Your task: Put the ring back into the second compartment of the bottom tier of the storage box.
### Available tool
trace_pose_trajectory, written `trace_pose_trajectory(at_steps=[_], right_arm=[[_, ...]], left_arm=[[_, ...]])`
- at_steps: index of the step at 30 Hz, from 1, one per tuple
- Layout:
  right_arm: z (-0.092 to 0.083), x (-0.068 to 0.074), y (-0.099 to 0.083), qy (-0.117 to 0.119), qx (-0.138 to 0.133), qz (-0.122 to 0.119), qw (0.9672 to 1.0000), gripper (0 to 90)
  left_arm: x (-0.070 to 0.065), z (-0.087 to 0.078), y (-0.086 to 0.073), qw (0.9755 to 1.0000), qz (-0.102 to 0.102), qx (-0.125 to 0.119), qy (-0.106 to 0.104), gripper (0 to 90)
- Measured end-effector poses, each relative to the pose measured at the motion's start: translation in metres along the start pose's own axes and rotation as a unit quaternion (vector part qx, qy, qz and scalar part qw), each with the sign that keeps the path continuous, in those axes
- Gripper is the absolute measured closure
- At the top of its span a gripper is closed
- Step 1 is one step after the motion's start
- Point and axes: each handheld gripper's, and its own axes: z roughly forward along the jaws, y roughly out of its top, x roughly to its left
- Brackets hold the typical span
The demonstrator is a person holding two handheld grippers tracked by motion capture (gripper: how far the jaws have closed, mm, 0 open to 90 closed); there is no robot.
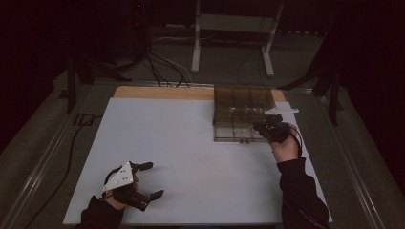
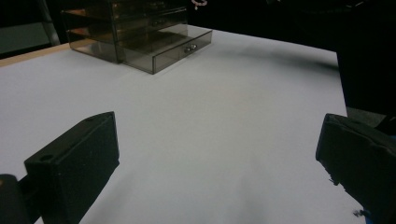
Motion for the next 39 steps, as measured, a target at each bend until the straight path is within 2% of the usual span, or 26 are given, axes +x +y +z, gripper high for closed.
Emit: trace_pose_trajectory(at_steps=[16, 27, 39], right_arm=[[0.021, -0.006, -0.001, -0.002, 0.003, 0.021, 0.9998, 88.3], [0.034, -0.005, -0.003, -0.002, 0.008, 0.024, 0.9997, 88.3], [0.052, -0.003, -0.004, 0.005, 0.008, 0.046, 0.9989, 88.0]], left_arm=[[0.000, 0.000, 0.000, 1.0000, -0.001, 0.000, 0.001, 0.6], [0.000, 0.001, 0.000, 1.0000, -0.003, -0.004, -0.002, 0.6], [0.000, 0.000, 0.000, 1.0000, -0.002, -0.001, 0.000, 0.6]])
